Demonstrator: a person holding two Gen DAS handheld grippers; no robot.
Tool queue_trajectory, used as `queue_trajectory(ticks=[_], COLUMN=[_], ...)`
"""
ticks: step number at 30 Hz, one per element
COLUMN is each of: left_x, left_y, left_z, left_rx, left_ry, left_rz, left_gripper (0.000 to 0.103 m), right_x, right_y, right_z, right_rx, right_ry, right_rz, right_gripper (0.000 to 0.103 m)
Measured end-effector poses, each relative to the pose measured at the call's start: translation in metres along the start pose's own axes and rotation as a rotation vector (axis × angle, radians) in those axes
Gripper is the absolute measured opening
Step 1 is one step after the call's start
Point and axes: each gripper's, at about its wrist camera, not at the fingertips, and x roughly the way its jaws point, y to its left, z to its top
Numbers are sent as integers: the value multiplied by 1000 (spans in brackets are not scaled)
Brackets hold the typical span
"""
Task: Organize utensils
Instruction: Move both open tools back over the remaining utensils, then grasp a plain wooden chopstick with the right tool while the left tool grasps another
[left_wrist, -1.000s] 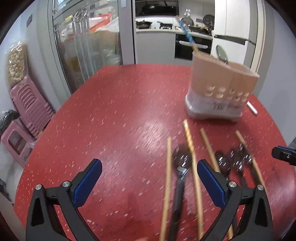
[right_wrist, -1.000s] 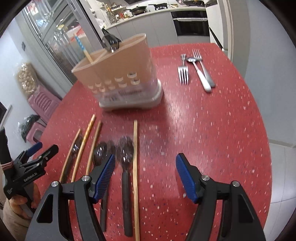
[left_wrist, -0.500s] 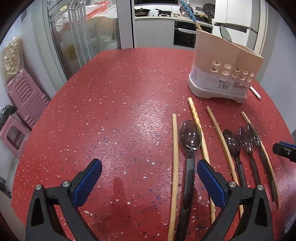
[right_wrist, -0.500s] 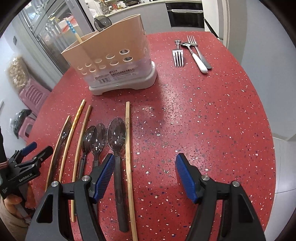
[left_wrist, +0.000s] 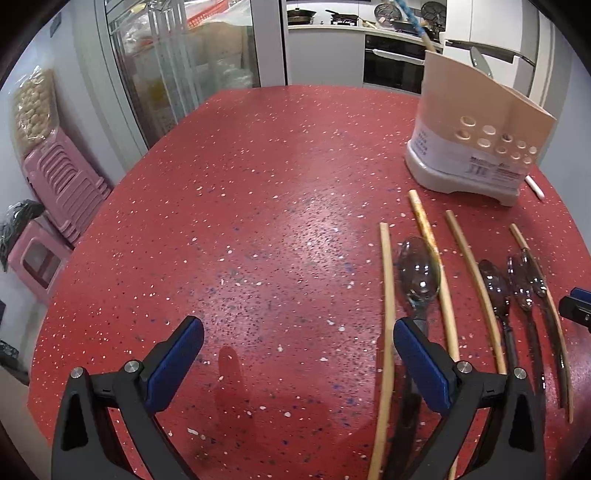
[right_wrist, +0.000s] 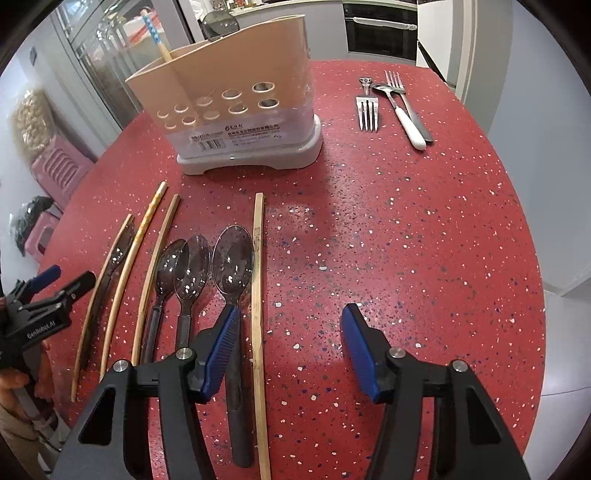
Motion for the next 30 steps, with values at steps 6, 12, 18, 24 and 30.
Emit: queue_trajectory(ticks=[6, 12, 18, 24, 30], left_x=[5, 4, 9, 14, 15], left_y=[3, 6, 0, -2, 3], left_z=[1, 3, 4, 5, 8], left_rx=[2, -3, 22, 38, 44], left_ry=[9, 8, 18, 32, 25], left_rz=[-2, -35, -39, -27, -10], left_gripper=[103, 103, 103, 103, 103], right_x=[7, 7, 10, 16, 17], right_y=[7, 7, 10, 21, 18], right_z=[-2, 0, 1, 3, 5], right_rx=[-40, -35, -55, -107, -134], right_ry=[17, 13, 23, 32, 39], right_rz=[-33, -46, -57, -102, -123], right_gripper=[57, 55, 55, 54, 54])
